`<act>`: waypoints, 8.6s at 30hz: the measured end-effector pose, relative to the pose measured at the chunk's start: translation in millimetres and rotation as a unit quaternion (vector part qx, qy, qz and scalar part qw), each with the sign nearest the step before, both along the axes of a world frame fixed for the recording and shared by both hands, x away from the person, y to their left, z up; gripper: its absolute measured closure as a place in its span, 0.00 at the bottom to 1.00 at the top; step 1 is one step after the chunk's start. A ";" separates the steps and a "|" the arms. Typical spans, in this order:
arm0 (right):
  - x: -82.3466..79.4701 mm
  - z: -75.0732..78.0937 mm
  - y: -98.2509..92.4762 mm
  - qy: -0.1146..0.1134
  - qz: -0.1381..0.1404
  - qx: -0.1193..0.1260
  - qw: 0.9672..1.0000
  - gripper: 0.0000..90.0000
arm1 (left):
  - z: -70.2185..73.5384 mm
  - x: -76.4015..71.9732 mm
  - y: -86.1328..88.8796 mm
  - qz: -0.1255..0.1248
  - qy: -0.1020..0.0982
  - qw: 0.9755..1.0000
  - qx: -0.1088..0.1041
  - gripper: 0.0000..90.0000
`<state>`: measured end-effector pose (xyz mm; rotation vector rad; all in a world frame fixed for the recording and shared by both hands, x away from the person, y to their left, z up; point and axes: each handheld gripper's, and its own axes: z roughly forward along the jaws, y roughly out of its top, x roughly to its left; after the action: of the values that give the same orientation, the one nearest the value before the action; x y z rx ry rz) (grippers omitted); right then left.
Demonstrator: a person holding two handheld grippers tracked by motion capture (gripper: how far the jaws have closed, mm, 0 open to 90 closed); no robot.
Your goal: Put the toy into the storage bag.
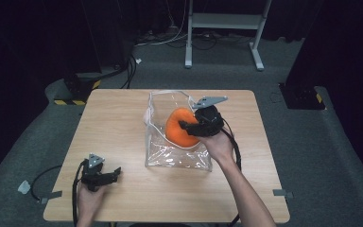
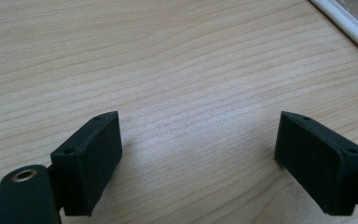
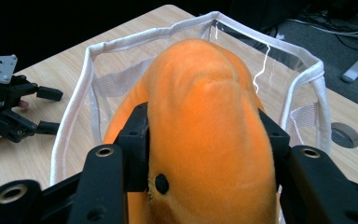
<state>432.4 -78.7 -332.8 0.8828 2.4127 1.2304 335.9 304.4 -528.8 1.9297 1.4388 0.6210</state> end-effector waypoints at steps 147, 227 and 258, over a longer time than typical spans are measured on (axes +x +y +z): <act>-28.9 27.9 -69.1 -0.064 -0.041 0.087 0.993 0.40 | -0.1 0.0 -0.3 0.001 0.000 1.000 -0.001 0.17; -88.3 4.7 -166.7 -0.079 -0.109 0.160 0.978 0.40 | -0.1 -0.4 -0.5 0.001 -0.001 1.000 -0.001 0.17; -108.0 -37.1 -179.5 -0.063 -0.133 0.164 0.975 0.40 | -0.1 -0.3 -0.5 0.002 -0.001 1.000 -0.001 0.17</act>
<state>324.4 -258.2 -369.9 1.1380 1.9469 1.5483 335.6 303.8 -529.0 1.9244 1.4408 0.6231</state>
